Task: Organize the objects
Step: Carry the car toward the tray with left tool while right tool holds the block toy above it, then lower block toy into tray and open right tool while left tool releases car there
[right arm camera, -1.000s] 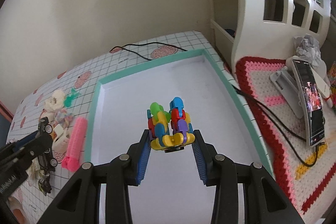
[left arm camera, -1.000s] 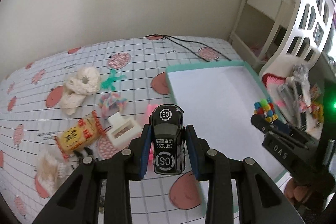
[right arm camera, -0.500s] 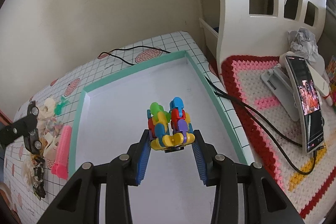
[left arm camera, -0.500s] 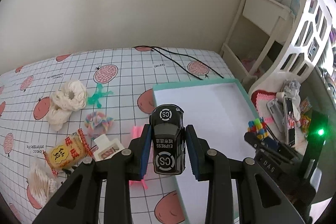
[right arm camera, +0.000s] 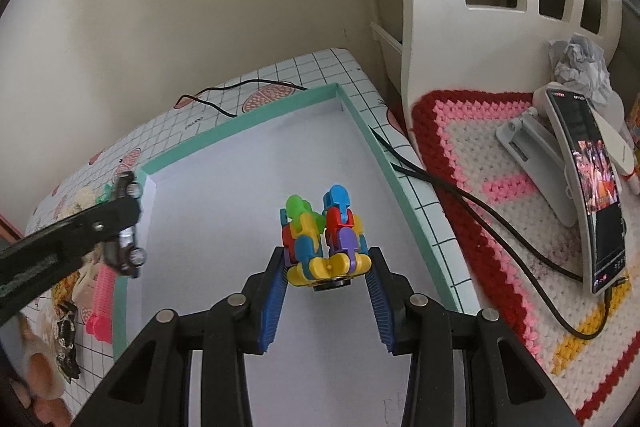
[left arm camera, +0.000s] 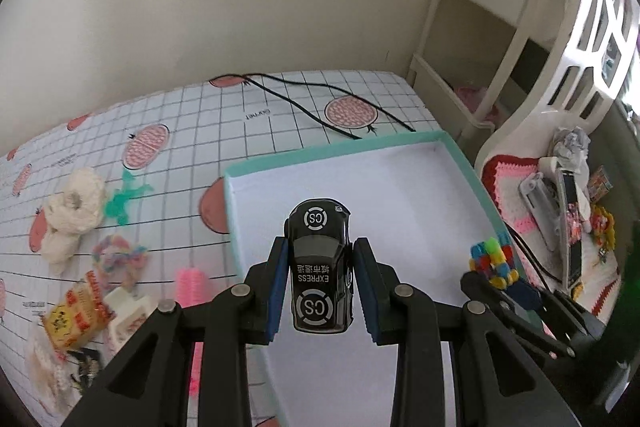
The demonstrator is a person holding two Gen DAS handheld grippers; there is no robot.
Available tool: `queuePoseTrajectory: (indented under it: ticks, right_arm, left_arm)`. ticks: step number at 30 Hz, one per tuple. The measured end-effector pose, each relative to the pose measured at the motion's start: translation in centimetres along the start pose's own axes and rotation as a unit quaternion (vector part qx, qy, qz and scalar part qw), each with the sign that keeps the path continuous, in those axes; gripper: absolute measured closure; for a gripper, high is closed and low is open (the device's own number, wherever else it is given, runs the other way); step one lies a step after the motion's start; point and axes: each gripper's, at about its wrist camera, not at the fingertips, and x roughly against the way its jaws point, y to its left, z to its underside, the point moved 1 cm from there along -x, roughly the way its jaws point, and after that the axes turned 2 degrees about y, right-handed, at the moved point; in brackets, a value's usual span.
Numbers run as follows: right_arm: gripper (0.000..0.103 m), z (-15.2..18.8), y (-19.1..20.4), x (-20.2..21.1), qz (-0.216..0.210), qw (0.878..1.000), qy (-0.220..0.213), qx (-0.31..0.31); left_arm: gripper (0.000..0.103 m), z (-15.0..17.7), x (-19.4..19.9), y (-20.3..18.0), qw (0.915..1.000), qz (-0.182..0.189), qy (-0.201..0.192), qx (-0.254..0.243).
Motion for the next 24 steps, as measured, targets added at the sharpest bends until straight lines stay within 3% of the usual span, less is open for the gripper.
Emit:
queuePoseTrajectory:
  ticks: [12, 24]
  right_arm:
    - [0.062, 0.5, -0.9, -1.0, -0.002, 1.000, 0.013, -0.012]
    - [0.061, 0.7, -1.1, -1.2, 0.000, 1.000, 0.005, -0.015]
  left_arm:
    - [0.070, 0.5, -4.1, -0.7, 0.9995, -0.015, 0.028, 0.006]
    - [0.070, 0.4, -3.9, -0.2, 0.9994, -0.013, 0.029, 0.014]
